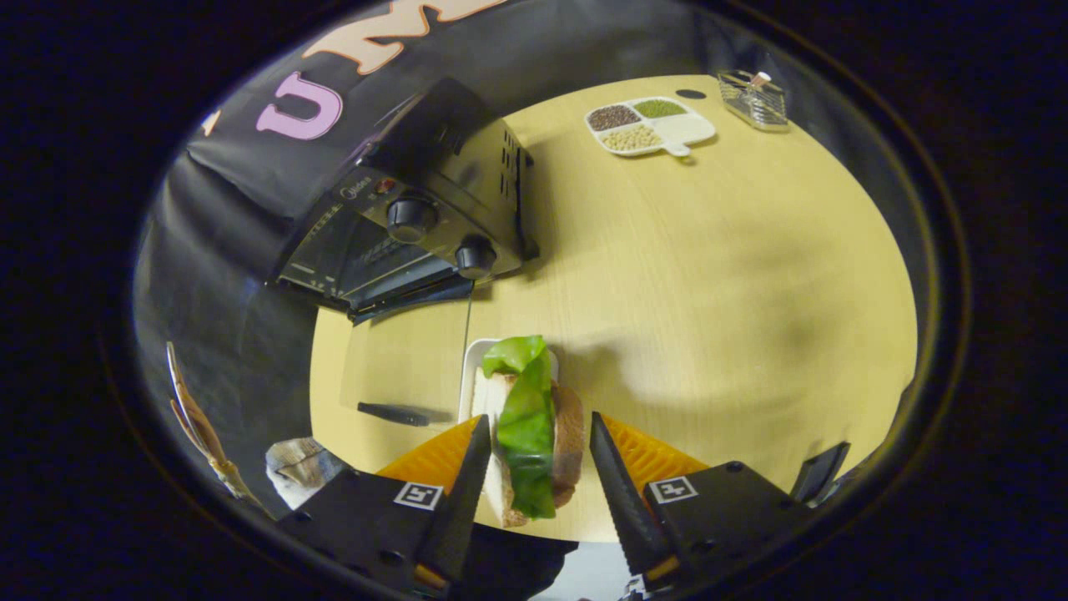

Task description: Open the toaster oven, put the food inside, and close the toaster oven door.

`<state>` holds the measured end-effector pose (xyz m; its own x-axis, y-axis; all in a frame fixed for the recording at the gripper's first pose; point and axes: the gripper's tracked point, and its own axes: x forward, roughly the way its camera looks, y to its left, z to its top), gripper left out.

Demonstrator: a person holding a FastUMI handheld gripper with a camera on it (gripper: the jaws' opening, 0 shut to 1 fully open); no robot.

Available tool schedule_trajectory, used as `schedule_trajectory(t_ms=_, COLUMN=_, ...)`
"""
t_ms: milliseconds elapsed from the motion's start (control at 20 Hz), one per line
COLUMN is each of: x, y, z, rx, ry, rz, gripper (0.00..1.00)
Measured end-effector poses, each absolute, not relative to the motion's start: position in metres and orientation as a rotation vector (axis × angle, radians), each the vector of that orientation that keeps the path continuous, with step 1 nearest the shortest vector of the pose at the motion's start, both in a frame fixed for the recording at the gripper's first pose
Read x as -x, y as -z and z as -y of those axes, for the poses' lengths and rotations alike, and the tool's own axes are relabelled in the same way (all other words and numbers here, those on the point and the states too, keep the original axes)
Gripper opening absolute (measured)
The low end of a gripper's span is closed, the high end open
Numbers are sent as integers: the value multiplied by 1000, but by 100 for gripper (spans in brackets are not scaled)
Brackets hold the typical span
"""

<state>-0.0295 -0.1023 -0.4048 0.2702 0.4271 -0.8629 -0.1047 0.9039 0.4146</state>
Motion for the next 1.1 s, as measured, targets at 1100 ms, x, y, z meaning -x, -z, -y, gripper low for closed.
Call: schedule_trajectory(t_ms=1100, x=37, y=299, z=22, rx=-853, ry=-282, rz=-1043, gripper=35)
